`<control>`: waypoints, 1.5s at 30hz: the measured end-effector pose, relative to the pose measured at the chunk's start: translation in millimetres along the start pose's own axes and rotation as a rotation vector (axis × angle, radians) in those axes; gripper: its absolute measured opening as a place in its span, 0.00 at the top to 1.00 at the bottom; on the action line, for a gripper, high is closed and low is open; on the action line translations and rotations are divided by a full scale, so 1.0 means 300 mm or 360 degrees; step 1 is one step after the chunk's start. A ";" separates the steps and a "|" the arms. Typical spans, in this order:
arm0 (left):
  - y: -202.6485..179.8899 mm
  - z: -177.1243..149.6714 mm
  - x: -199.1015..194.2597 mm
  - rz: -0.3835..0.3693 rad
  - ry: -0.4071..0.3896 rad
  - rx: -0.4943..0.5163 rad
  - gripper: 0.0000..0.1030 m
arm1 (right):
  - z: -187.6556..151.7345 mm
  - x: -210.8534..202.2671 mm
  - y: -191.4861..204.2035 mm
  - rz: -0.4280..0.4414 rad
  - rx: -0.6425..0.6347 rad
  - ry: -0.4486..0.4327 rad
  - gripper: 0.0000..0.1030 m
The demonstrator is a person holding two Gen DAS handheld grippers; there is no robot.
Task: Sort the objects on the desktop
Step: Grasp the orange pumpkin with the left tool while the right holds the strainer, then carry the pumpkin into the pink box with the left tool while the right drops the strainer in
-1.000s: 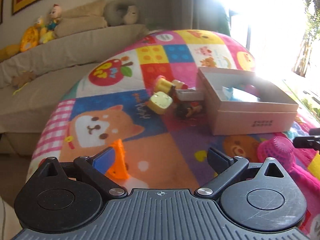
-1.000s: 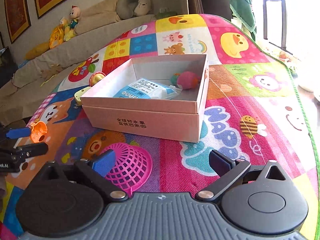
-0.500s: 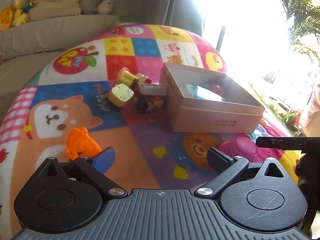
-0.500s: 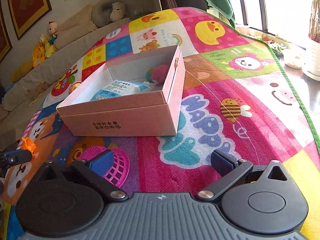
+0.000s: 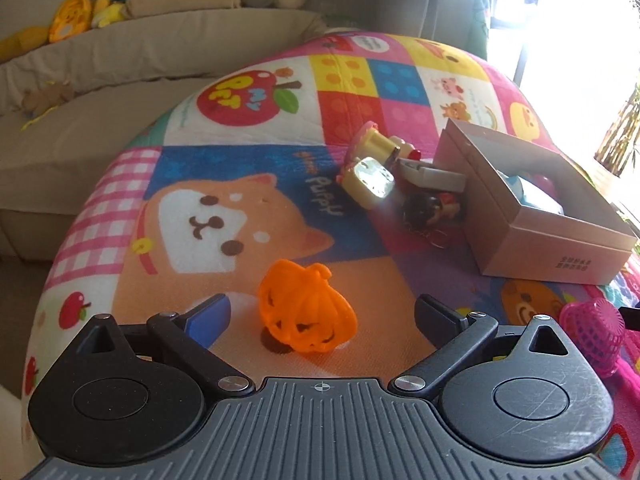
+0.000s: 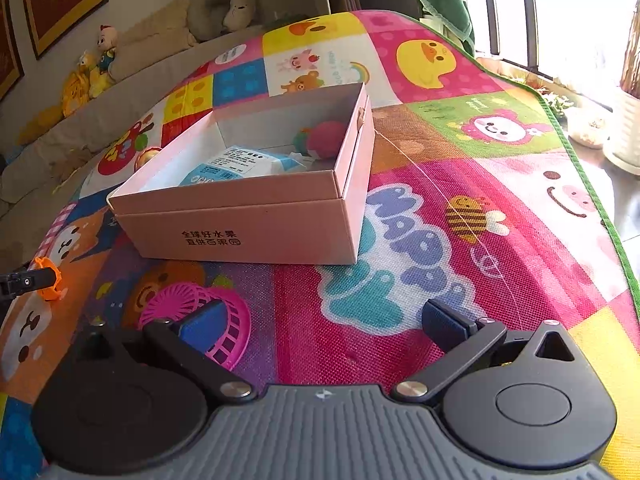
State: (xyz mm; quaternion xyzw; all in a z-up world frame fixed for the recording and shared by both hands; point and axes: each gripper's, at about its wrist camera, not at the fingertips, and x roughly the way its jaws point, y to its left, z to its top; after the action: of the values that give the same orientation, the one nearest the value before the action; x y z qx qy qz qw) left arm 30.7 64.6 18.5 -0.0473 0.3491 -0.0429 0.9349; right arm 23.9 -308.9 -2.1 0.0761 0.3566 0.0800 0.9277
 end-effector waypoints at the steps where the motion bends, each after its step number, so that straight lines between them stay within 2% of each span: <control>1: -0.017 -0.007 0.001 -0.0044 0.0011 0.0014 0.02 | 0.001 0.001 0.000 0.0003 -0.0013 0.0009 0.00; 5: -0.099 -0.042 -0.022 -0.0205 0.0026 0.0095 0.02 | 0.002 -0.001 -0.008 0.0022 -0.0007 0.0008 0.00; 7: -0.134 -0.057 -0.043 -0.0331 0.0042 0.0141 0.02 | 0.002 -0.001 -0.005 0.0022 -0.0018 0.0010 0.00; 9: -0.162 -0.068 -0.069 -0.0381 0.0007 0.0215 0.02 | 0.003 -0.002 -0.002 0.0017 -0.0027 0.0012 0.00; 12: -0.182 -0.070 -0.086 -0.0222 -0.0080 0.0292 0.02 | 0.003 -0.006 -0.004 0.0027 -0.0024 0.0009 0.00; 13: -0.175 -0.060 -0.074 -0.0144 -0.0076 0.0272 0.02 | 0.002 -0.008 -0.005 0.0029 -0.0022 0.0006 0.00; 16: -0.150 -0.039 -0.029 -0.0039 0.0020 0.0116 0.02 | 0.000 -0.012 -0.002 0.0046 -0.0032 -0.0001 0.00; 18: -0.154 -0.036 -0.014 -0.0029 0.0065 0.0034 0.04 | -0.002 -0.021 0.003 0.0087 -0.0054 -0.0014 0.00; 20: -0.176 -0.038 -0.020 -0.0029 0.0052 0.0021 0.04 | -0.005 -0.042 0.010 0.0125 -0.0089 -0.0053 0.00; 23: -0.215 -0.034 -0.020 -0.0042 0.0027 0.0083 0.04 | -0.010 -0.083 0.041 0.0304 -0.0221 -0.0041 0.00; 25: -0.231 -0.030 -0.001 -0.0020 0.0014 0.0135 0.11 | -0.012 -0.105 0.096 0.0381 -0.0388 0.0001 0.00; 28: -0.228 -0.028 0.031 -0.0014 0.0039 0.0131 0.26 | -0.013 -0.112 0.183 0.0349 -0.0608 0.0016 0.00; 33: -0.218 -0.041 0.013 -0.0079 0.0000 0.0159 0.28 | 0.009 -0.042 0.249 0.0361 -0.0698 0.0094 0.00; 35: -0.218 -0.049 -0.006 -0.0134 -0.0024 0.0201 0.24 | 0.013 -0.003 0.257 0.0381 -0.0683 0.0159 0.01; 37: -0.220 -0.056 -0.024 -0.0173 -0.0060 0.0248 0.17 | 0.017 0.023 0.262 0.0392 -0.0660 0.0217 0.08; 40: -0.218 -0.062 -0.036 -0.0212 -0.0094 0.0297 0.18 | 0.021 0.029 0.262 0.0359 -0.0633 0.0230 0.17; 42: -0.206 -0.059 -0.028 -0.0238 -0.0092 0.0297 0.20 | 0.026 0.018 0.258 0.0358 -0.0616 0.0243 0.27; 44: -0.197 -0.056 -0.012 -0.0239 -0.0080 0.0304 0.22 | 0.029 0.003 0.251 0.0372 -0.0595 0.0267 0.43; 45: -0.192 -0.056 -0.005 -0.0245 -0.0074 0.0310 0.22 | 0.028 -0.006 0.250 0.0368 -0.0597 0.0273 0.46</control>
State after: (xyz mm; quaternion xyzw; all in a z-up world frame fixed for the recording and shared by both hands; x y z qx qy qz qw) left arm 15.7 6.6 13.9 0.0160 0.3169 -0.1473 0.9368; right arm 21.0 -236.7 20.1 -0.0644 0.4018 0.2569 0.8766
